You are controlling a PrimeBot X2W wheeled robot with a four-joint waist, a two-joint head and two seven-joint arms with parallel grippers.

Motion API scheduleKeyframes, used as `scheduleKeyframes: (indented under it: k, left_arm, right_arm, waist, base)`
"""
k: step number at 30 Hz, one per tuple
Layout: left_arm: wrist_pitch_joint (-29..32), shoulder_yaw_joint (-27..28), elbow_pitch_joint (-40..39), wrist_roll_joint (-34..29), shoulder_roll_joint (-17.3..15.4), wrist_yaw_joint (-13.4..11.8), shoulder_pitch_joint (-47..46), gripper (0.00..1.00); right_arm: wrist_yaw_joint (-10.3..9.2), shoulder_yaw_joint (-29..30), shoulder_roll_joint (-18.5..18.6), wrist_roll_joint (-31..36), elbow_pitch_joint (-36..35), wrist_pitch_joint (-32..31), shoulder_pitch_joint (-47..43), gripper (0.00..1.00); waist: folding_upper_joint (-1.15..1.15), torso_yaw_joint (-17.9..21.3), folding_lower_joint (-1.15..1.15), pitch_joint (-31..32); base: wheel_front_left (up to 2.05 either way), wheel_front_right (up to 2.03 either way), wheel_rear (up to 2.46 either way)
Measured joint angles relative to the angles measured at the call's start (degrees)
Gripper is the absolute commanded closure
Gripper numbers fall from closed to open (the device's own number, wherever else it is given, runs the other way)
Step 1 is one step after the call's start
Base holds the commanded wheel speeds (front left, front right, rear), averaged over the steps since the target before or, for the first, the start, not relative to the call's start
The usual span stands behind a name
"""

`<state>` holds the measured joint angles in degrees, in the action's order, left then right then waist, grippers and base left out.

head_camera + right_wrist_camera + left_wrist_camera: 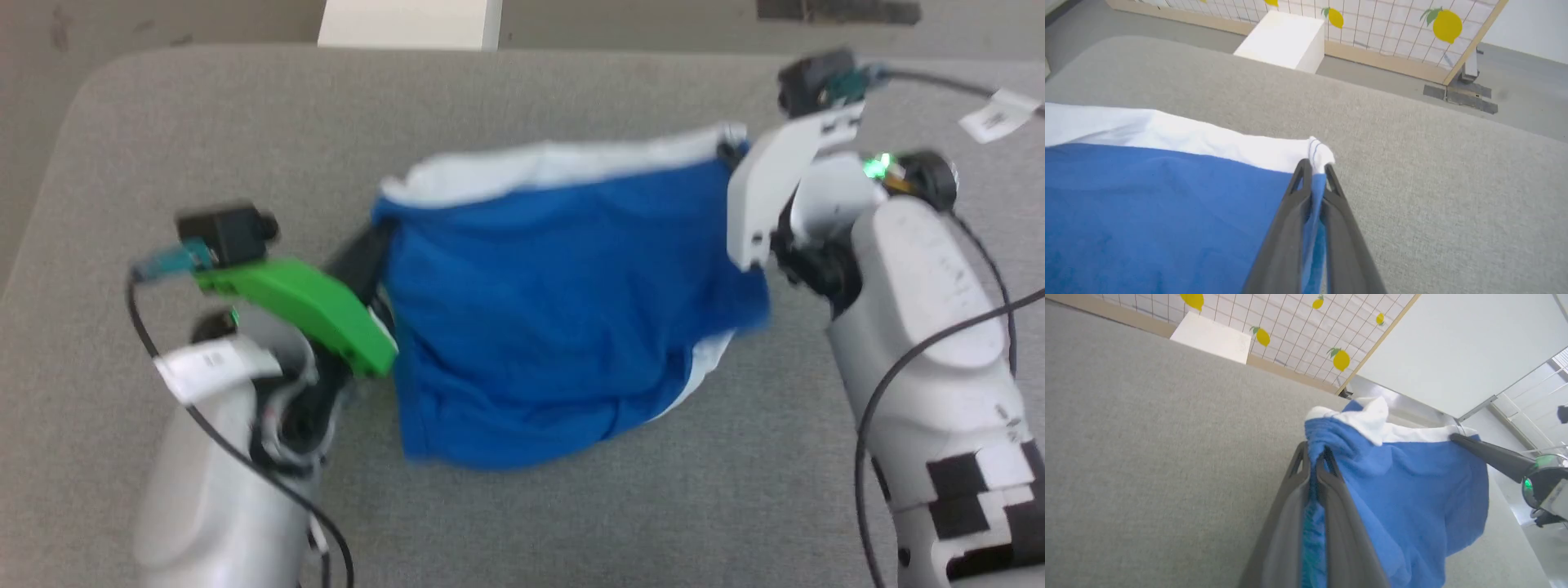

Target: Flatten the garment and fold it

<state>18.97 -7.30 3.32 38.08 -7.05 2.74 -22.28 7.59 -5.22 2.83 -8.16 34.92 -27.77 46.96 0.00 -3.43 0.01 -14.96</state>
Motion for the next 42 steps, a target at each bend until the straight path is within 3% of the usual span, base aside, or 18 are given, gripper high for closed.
scheduleKeyframes:
  k: [8, 15, 20, 26, 31, 36, 42]
  left_arm:
    - [0.7, 3.9, 4.0, -0.2, -3.3, -0.5, -17.9, 1.0]
    - [3.2, 3.4, 15.9, -4.4, -7.8, -2.5, -34.7, 1.0]
    - [2.0, 1.8, 22.3, -7.8, -9.3, -2.6, -45.1, 1.0]
    - [-4.9, 2.5, 26.5, -8.6, -9.5, -2.0, -53.5, 1.0]
    - [-10.0, 4.2, 28.3, -7.1, -9.1, -0.3, -56.5, 1.0]
    - [-13.4, 4.7, 29.3, -5.8, -9.2, 2.1, -56.2, 1.0]
    - [-17.4, 4.7, 28.7, -1.4, -8.6, 3.9, -48.5, 1.0]
  right_arm:
    - [-0.01, 4.8, -0.1, -10.0, -8.3, -2.9, 8.0, 1.0]
    - [0.01, 10.5, -0.1, -10.0, -10.0, -5.4, 17.1, 1.0]
    - [0.03, 13.1, -0.5, -8.8, -7.2, -0.7, 26.2, 1.0]
    - [0.04, 13.8, -1.1, -8.4, -1.3, 8.7, 36.4, 1.0]
    - [0.07, 14.3, -1.3, -8.4, 1.1, 15.2, 41.4, 1.0]
    - [0.05, 12.0, -1.2, -10.1, 1.3, 17.8, 42.2, 1.0]
    - [0.03, 6.4, -0.5, -12.3, -4.9, 18.8, 34.1, 1.0]
  waist:
    - [0.0, 1.8, -0.01, 5.6]
    - [0.0, 3.7, -0.01, 4.9]
    - [0.0, 4.5, -0.01, 1.3]
    - [0.0, 5.5, -0.01, -4.2]
    - [0.0, 6.0, 0.0, -8.1]
    - [0.0, 6.0, 0.0, -10.9]
    - [0.0, 5.2, 0.0, -11.1]
  base:
    - [0.0, 0.0, 0.0]
    - [0.0, 0.0, 0.0]
    - [0.0, 0.0, 0.0]
    - [0.0, 0.0, 0.0]
    - [0.0, 0.0, 0.0]
    - [0.0, 0.0, 0.0]
    - [0.0, 0.0, 0.0]
